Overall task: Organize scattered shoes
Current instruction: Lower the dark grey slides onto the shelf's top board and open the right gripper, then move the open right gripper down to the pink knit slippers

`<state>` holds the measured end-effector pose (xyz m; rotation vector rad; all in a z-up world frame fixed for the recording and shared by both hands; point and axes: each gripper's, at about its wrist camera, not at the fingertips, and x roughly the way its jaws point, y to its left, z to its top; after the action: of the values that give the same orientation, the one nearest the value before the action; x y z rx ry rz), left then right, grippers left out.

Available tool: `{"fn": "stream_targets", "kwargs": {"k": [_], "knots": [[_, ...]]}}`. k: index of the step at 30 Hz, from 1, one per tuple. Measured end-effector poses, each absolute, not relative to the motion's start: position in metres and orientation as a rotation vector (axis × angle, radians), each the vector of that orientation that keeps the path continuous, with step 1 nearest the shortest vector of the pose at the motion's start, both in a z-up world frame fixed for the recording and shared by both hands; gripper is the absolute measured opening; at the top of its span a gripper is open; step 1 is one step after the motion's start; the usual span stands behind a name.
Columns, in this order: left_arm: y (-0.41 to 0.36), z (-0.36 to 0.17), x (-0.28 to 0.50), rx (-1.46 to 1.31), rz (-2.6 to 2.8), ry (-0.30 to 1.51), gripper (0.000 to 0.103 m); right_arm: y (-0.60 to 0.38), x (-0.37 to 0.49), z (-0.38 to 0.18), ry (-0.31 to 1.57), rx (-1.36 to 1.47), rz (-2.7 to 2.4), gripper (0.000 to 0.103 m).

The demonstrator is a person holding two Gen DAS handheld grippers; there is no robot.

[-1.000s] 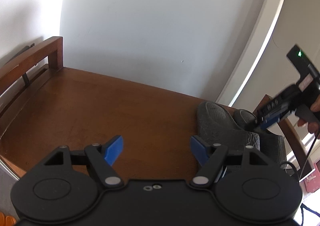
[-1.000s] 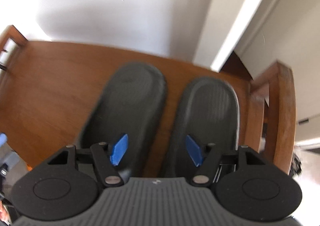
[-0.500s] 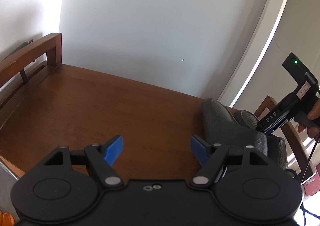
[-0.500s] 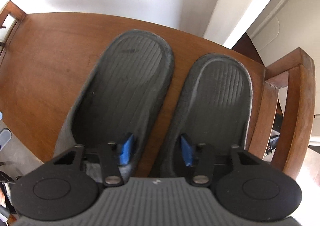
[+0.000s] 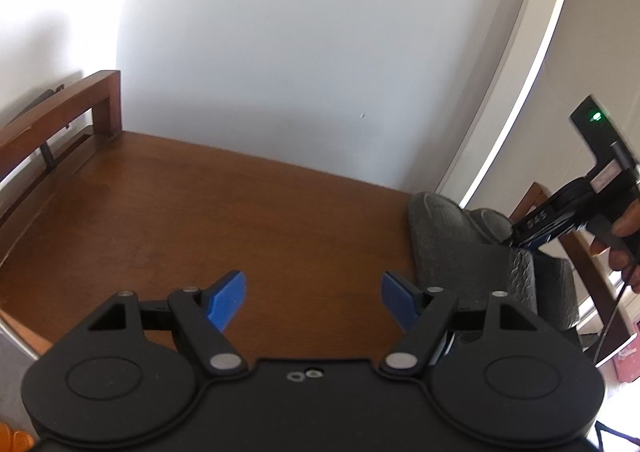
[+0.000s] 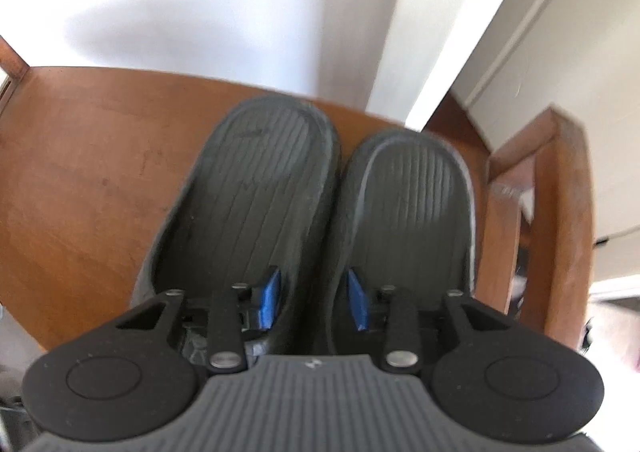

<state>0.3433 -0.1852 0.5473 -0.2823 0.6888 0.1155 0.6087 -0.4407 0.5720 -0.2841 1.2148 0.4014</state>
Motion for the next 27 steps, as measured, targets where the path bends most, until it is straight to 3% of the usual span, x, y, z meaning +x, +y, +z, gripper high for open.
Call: {"fn": "stream_targets", "kwargs": {"k": [5,7,11,14,18,21,24,27], "knots": [[-0.181,0.553,0.337,-0.244,0.131,0.696,0.075,-0.441,0.587,0.596,1.113,-0.238,0.373,0.044],[-0.177,0.554,0.335,-0.241,0.126,0.702,0.075,-0.438,0.575,0.611,1.060,-0.248,0.360,0.051],[-0.162,0.555,0.323,-0.235,0.102,0.689,0.075,-0.434,0.539,0.625,1.014,-0.216,0.342,0.056],[-0.139,0.553,0.300,-0.218,0.066,0.660,0.075,-0.424,0.499,0.636,0.978,-0.189,0.342,0.064],[-0.105,0.541,0.263,-0.159,0.036,0.657,0.076,-0.402,0.425,0.646,0.929,-0.107,0.377,0.081],[-0.068,0.522,0.226,-0.101,0.030,0.689,0.076,-0.380,0.362,0.615,0.950,0.010,0.427,0.091],[-0.032,0.498,0.189,-0.055,0.047,0.749,0.076,-0.353,0.314,0.564,1.015,0.068,0.433,0.092],[0.002,0.470,0.156,-0.057,0.051,0.809,0.076,-0.320,0.278,0.473,1.195,0.169,0.369,0.092]]}}
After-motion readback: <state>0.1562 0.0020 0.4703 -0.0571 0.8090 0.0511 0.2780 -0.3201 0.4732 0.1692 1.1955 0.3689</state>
